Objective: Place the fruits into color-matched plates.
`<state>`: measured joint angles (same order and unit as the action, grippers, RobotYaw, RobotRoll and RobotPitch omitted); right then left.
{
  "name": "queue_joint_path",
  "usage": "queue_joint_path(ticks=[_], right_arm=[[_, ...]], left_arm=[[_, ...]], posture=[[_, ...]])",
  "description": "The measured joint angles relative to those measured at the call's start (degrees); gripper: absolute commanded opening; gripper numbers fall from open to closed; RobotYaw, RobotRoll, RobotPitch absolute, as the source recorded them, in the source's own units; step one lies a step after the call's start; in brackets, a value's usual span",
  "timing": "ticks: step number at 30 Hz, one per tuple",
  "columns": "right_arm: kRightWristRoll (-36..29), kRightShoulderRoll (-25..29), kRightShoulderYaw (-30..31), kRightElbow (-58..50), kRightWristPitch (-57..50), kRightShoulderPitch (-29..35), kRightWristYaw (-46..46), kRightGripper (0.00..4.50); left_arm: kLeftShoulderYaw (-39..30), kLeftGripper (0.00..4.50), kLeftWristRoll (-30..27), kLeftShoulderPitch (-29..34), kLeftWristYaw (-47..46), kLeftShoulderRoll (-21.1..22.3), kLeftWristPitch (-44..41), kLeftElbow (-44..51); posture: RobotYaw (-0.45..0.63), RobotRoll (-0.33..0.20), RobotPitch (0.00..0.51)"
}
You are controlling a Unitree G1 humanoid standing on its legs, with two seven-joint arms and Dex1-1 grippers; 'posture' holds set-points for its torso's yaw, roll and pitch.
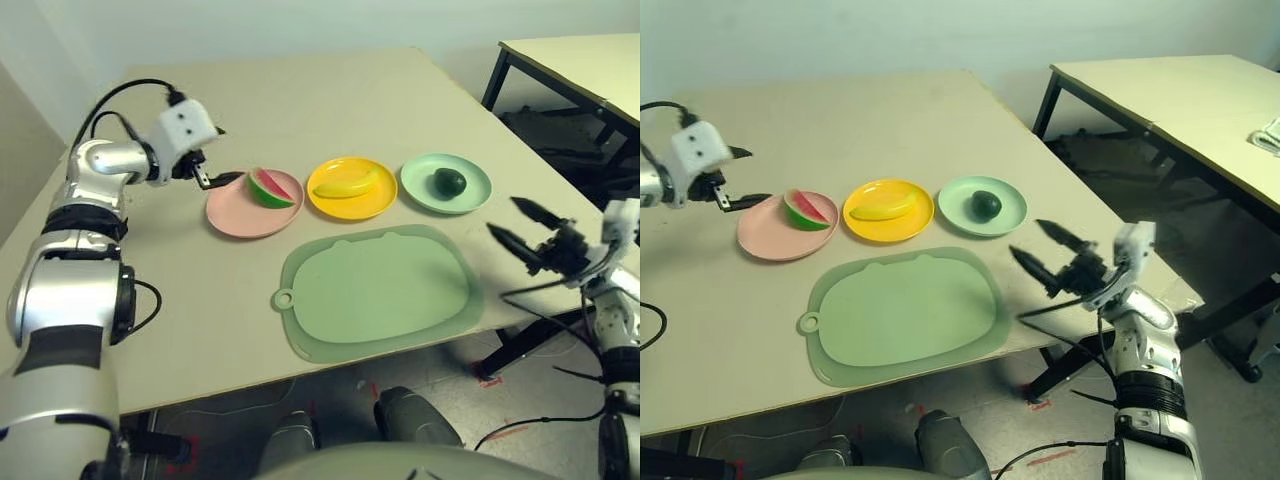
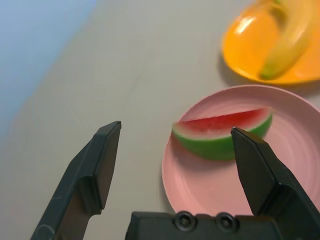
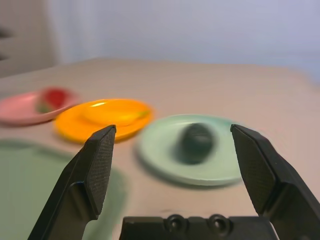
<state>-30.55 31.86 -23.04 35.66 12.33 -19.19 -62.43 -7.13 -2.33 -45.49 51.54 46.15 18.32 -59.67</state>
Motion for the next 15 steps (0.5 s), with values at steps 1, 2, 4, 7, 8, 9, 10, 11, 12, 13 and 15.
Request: queue_joint_path(ticks=[1, 2, 4, 7, 8, 9, 10, 11, 12, 13, 15], right_arm=[[0.33, 0.63, -0.52, 1.98, 1.06, 0.00, 0.84, 4.50], [0.87, 1.48, -1.09, 4.26, 1.96, 0.09, 1.50, 4.50], [2.25, 3.35, -1.66, 9.41, 4.12, -0.39, 2.52, 4.50], [4.62, 5.50, -1.74, 18.90, 7.52, -4.82, 3.96, 4.50], [5.28, 6.14, -1.75, 21.41, 8.47, -6.26, 4.58, 4.50], [6.04, 6.58, -1.74, 23.90, 9.29, -7.87, 5.15, 4.50], [6.68, 7.03, -1.72, 26.32, 10.10, -9.40, 5.72, 4.50], [7.21, 7.27, -1.71, 28.32, 10.82, -10.53, 6.26, 4.50], [7.89, 7.29, -1.63, 29.85, 11.15, -11.53, 6.62, 4.50], [8.39, 7.34, -1.62, 31.31, 11.39, -12.39, 6.80, 4.50], [8.89, 7.33, -1.63, 33.18, 11.49, -13.90, 6.91, 4.50]], left_arm=[[-3.12, 4.46, -2.79, 5.31, -2.25, -0.88, -2.74, 4.37], [-5.35, 4.46, -4.98, 9.72, -4.13, -1.73, -5.24, 7.51], [-10.59, 4.46, -9.09, 18.32, -9.17, -4.26, -10.15, 14.98], [-16.31, 4.46, -13.42, 28.08, -16.80, -8.45, -15.69, 27.00], [-17.25, 4.46, -14.08, 29.77, -18.67, -9.31, -16.62, 29.77], [-18.20, 4.46, -14.60, 31.31, -20.33, -9.90, -17.33, 32.17], [-19.37, 4.46, -15.26, 32.68, -22.05, -10.82, -17.95, 34.44], [-20.13, 4.46, -15.80, 33.97, -23.60, -11.58, -18.45, 36.16], [-20.96, 4.46, -16.08, 35.24, -24.89, -12.28, -18.93, 37.53], [-21.65, 4.46, -16.46, 36.51, -26.28, -13.33, -19.46, 38.91], [-21.91, 4.46, -17.05, 38.39, -27.84, -14.45, -20.42, 40.55]], posture=[[-0.17, 0.000, 0.040], [-0.16, 0.000, 0.040], [-0.15, 0.000, 0.039], [-0.12, 0.000, 0.038], [-0.11, 0.000, 0.038], [-0.10, 0.000, 0.041], [-0.10, 0.000, 0.044], [-0.10, 0.000, 0.049], [-0.10, 0.000, 0.051], [-0.09, 0.000, 0.058], [-0.08, 0.000, 0.070]])
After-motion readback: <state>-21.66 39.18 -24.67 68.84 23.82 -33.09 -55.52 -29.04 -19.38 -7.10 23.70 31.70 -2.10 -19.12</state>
